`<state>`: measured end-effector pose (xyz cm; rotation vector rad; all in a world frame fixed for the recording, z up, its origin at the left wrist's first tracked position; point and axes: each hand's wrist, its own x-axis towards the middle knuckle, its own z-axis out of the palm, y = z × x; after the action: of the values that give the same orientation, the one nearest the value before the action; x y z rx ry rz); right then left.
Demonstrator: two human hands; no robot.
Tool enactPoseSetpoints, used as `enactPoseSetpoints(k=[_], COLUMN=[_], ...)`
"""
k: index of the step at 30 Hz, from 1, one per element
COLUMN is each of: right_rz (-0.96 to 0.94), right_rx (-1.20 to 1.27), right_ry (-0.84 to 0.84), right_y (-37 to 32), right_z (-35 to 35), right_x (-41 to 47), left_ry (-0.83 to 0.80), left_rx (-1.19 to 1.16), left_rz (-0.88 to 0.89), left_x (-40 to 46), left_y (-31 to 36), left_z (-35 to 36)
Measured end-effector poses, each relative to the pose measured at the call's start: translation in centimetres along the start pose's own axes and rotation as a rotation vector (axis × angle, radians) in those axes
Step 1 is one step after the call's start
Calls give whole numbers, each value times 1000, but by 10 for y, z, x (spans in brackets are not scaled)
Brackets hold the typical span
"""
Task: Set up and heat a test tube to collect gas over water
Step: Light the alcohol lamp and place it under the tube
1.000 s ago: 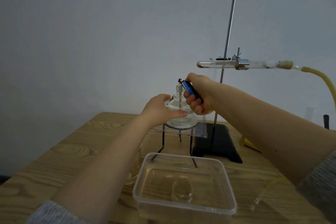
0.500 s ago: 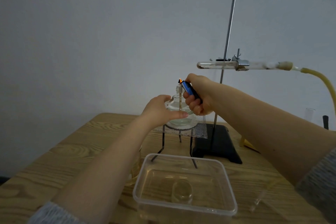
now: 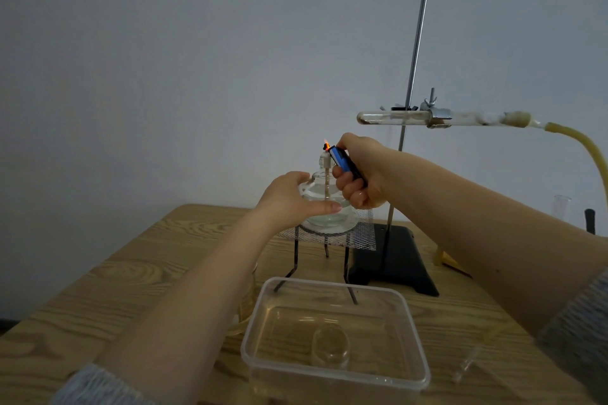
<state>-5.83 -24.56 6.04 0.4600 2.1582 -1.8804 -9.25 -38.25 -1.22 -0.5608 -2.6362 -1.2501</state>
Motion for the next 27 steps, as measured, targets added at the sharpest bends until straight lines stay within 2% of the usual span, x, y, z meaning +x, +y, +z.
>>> enactPoseSetpoints(k=[27], right_rz=[9], right_rx=[15], right_ry=[-36], right_y=[1], right_z=[3], right_x=[0], left_ry=[-3], left_rx=[12], left_rz=[4], left_x=[0], left_y=[0], left_z=[0])
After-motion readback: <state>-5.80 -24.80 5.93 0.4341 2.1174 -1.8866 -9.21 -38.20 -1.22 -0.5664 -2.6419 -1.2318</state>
